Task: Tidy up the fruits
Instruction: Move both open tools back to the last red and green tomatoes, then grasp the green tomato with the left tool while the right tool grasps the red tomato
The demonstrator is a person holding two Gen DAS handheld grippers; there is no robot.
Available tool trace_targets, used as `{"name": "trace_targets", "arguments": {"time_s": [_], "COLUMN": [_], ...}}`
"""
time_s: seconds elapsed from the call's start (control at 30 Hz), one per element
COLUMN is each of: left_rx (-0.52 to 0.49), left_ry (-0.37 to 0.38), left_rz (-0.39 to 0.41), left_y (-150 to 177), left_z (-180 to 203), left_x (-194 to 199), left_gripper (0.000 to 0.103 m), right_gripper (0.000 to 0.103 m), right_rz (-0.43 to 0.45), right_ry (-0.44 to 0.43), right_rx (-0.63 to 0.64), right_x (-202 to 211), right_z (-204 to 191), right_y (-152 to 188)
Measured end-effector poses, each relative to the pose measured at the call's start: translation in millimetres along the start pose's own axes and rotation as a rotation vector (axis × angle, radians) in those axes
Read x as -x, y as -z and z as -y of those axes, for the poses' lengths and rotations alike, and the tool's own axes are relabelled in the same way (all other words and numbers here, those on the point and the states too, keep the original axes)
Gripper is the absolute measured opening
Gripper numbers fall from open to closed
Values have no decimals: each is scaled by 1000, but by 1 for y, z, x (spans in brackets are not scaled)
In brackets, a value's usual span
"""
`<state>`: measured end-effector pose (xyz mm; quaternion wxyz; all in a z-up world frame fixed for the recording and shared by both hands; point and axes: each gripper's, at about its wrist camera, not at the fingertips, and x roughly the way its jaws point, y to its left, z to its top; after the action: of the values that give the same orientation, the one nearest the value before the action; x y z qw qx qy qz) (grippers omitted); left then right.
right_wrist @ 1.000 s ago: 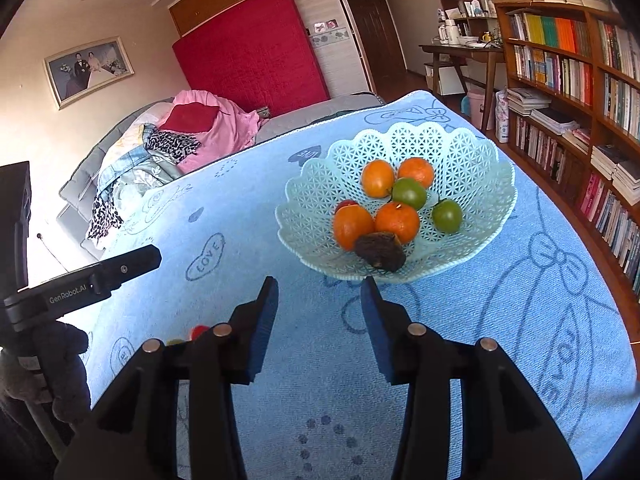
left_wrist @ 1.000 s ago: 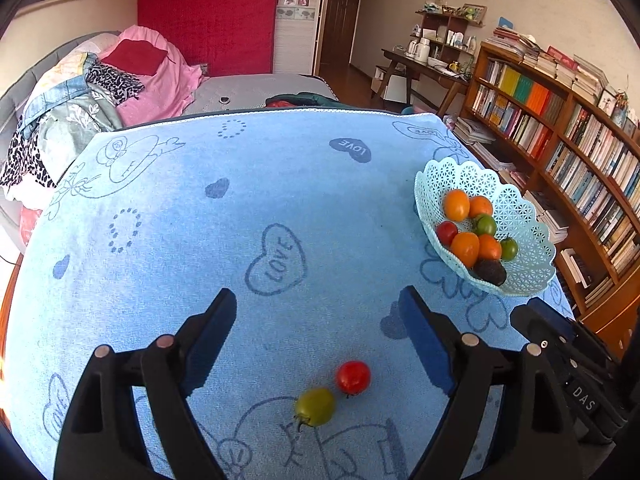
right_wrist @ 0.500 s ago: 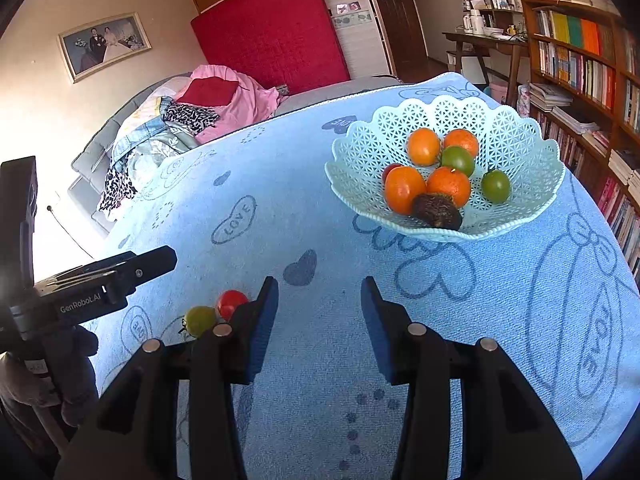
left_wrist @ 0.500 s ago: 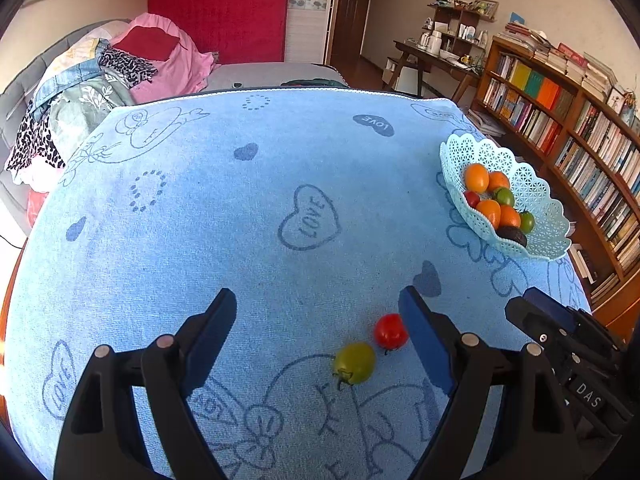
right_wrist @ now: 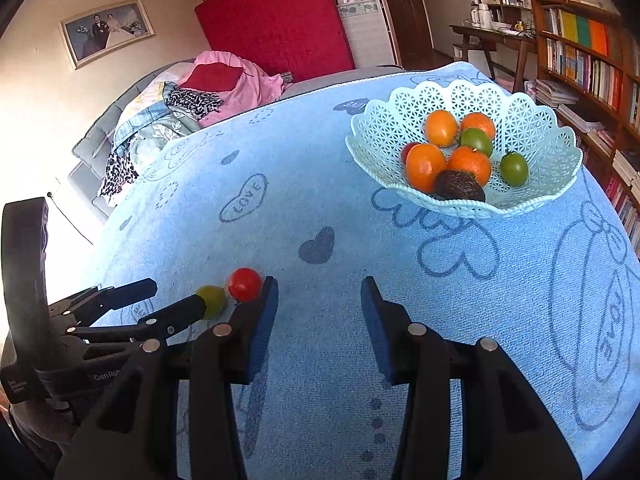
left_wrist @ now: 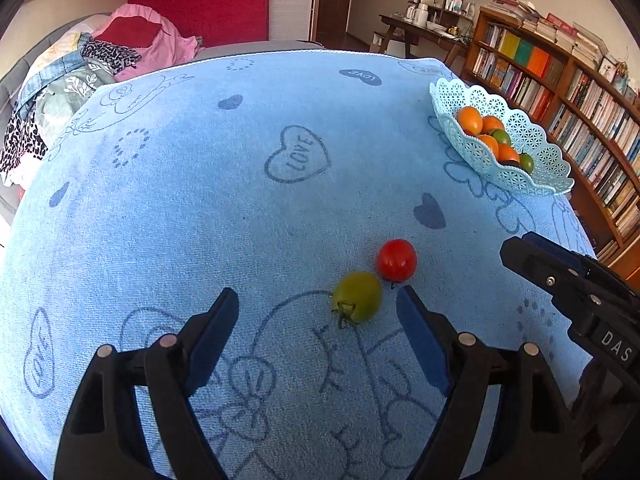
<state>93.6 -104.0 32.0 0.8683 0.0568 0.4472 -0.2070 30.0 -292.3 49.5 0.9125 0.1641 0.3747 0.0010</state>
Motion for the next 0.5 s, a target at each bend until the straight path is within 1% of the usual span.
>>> {"name": "trace_targets", "arguments": {"time_s": [0.07,0.2,0.3,0.37,0.5], "left_rx": [-4,-10,-16,-26,-47], "left_ry": [8,25,43,56,74], "left_rz": [-12,-24,-27,-29,-20], "left_y": [1,4,5,6,8], "left_z": [0,0,2,4,8], "left_x": [-3,-6,-9,-11,-13], "left_gripper": [72,65,56,47,34], "right_gripper": [45,45,45,45,45], "right_rz": [-1,-7,-14,-20,-36], "right_ry": [0,-3,-5,-10,-21], "right_rx": [7,14,21,26,40], "right_x": [0,-2,-5,-7,-12], "right_z": [-2,-6,-9,-11,-17], "right_y": [0,1,1,2,4]}}
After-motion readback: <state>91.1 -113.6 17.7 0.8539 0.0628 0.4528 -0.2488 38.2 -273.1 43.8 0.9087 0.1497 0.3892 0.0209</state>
